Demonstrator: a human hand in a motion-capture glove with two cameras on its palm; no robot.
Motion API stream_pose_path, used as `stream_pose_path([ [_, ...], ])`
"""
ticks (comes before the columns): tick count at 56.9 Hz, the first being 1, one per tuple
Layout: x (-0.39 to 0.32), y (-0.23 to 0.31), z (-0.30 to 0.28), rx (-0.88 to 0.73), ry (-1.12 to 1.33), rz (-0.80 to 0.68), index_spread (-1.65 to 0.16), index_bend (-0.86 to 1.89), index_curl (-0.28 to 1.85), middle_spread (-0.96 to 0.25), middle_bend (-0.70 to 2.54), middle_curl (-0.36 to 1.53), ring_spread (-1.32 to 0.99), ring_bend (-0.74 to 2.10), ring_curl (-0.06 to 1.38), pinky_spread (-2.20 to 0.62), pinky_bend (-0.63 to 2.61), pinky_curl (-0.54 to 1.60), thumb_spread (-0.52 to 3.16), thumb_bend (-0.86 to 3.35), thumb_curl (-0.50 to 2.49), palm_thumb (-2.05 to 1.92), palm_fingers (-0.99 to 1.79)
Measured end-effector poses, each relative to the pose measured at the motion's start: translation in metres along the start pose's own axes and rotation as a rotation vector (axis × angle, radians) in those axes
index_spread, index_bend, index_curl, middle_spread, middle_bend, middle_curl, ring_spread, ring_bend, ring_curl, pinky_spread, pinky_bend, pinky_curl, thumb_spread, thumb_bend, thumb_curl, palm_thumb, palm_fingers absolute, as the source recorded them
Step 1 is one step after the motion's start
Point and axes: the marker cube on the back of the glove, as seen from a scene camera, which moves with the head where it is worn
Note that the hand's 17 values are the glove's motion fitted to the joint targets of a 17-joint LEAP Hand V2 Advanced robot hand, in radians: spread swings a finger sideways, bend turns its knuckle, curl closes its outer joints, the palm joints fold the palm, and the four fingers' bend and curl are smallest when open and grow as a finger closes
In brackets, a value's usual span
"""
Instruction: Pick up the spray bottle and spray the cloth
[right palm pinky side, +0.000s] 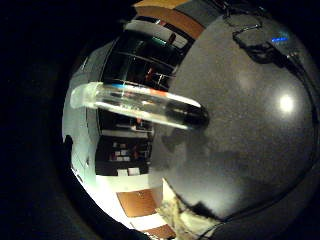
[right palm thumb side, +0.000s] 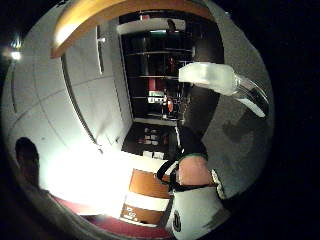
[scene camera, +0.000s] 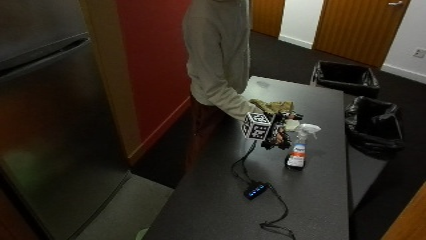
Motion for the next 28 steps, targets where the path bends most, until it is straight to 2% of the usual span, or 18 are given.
stream_pose_path([
  [28,0.014,-0.04,0.046,0.024,-0.015,0.107,-0.24,0.14,0.2,-0.06,0.31,0.4,-0.01,0.46,0.33,0.12,0.39,0.36,0.89,-0.03,0.47,0.77,0.23],
])
